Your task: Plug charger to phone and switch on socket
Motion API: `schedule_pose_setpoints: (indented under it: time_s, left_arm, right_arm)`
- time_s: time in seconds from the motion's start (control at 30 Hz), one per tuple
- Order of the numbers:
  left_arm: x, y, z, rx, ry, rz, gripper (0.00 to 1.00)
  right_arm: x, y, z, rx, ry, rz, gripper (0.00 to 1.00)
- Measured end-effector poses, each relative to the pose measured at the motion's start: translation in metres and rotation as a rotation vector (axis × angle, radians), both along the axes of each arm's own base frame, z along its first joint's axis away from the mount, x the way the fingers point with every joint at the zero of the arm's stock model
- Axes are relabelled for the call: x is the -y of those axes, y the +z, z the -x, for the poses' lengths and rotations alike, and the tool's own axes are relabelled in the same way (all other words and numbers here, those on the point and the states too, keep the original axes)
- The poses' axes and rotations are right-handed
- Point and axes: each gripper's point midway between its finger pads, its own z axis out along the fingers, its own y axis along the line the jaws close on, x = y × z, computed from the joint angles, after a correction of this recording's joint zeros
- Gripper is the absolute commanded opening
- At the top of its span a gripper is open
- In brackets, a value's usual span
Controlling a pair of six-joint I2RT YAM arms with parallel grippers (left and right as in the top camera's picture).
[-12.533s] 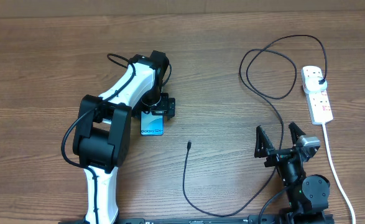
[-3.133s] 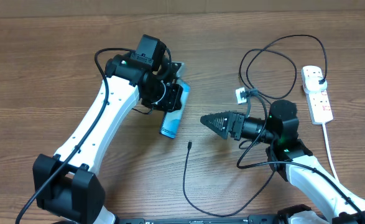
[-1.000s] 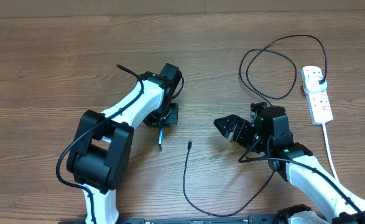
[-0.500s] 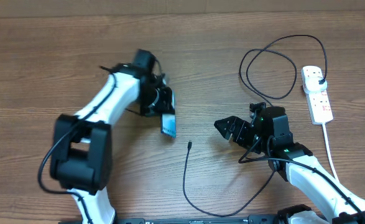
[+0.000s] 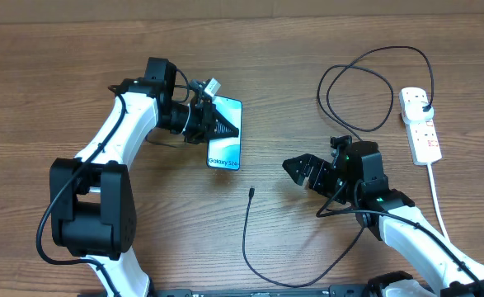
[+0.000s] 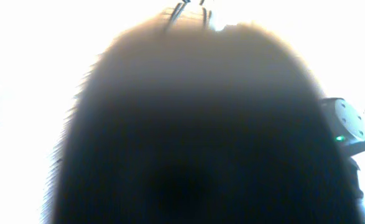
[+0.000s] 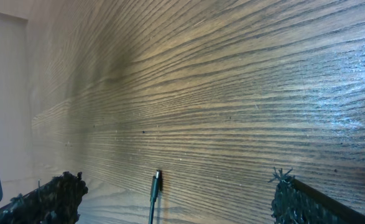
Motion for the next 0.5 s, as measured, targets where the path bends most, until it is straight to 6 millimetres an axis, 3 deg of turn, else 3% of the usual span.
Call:
schedule_pose_setpoints:
  time_s: [0.5]
  left_arm:
    - [0.0,-0.016,0.012,-0.013,-0.017,0.017,0.04]
  right_arm:
    - [0.0,0.0,0.0,0.0,-0.001,0.001,1.0]
